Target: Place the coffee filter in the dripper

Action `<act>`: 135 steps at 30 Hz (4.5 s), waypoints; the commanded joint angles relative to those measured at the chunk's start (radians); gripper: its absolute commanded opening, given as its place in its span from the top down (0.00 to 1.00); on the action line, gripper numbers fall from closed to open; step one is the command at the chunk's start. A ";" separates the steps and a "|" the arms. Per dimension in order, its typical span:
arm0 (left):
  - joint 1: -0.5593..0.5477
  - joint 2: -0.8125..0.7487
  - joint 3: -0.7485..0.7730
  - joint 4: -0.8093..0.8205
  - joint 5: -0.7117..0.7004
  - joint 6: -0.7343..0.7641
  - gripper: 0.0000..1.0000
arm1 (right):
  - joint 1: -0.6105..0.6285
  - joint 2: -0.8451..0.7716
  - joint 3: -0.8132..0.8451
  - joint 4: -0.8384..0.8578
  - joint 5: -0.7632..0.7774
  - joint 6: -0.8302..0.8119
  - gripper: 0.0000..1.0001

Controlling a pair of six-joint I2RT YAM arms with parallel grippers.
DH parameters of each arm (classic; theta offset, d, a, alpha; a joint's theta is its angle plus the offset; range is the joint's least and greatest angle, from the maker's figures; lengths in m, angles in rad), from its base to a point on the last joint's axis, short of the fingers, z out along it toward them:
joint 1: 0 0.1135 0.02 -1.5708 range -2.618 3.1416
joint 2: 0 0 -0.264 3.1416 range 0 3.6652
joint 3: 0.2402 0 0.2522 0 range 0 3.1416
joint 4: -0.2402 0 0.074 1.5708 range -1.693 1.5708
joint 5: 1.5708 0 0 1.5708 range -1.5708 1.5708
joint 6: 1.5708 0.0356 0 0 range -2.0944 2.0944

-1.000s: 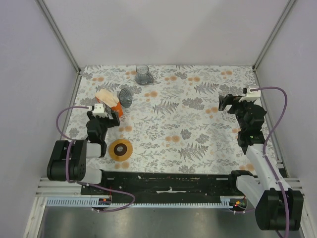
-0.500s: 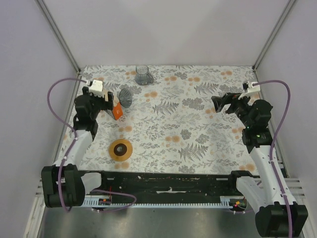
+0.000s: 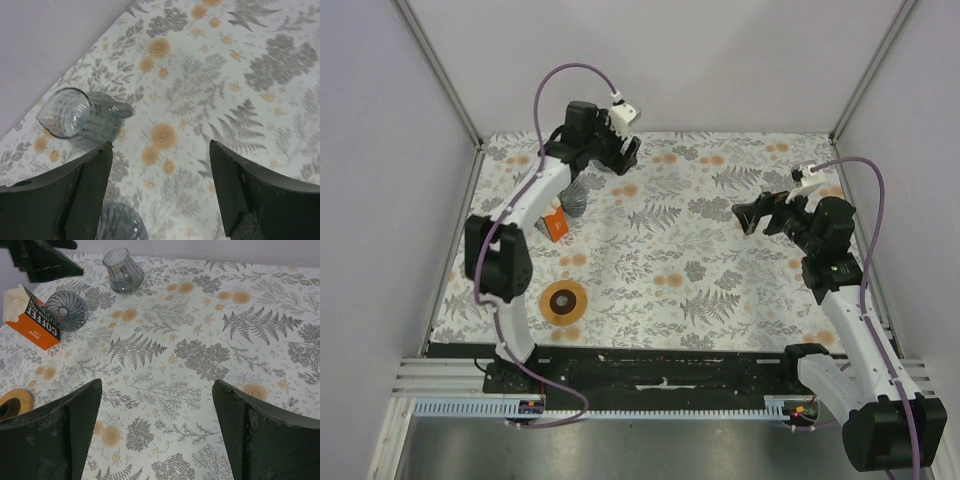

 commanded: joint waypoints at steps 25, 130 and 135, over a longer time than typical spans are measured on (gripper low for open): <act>0.007 0.746 0.795 -0.117 -0.307 -0.090 0.56 | 0.051 0.145 0.091 -0.082 0.036 -0.084 0.02; 0.111 -0.632 -0.578 -0.557 0.197 0.143 0.98 | 0.385 0.025 0.191 -0.235 0.047 -0.065 0.02; 0.111 -0.592 -0.380 -0.742 0.507 0.167 0.98 | 0.639 0.129 0.298 -0.225 -0.005 -0.207 0.02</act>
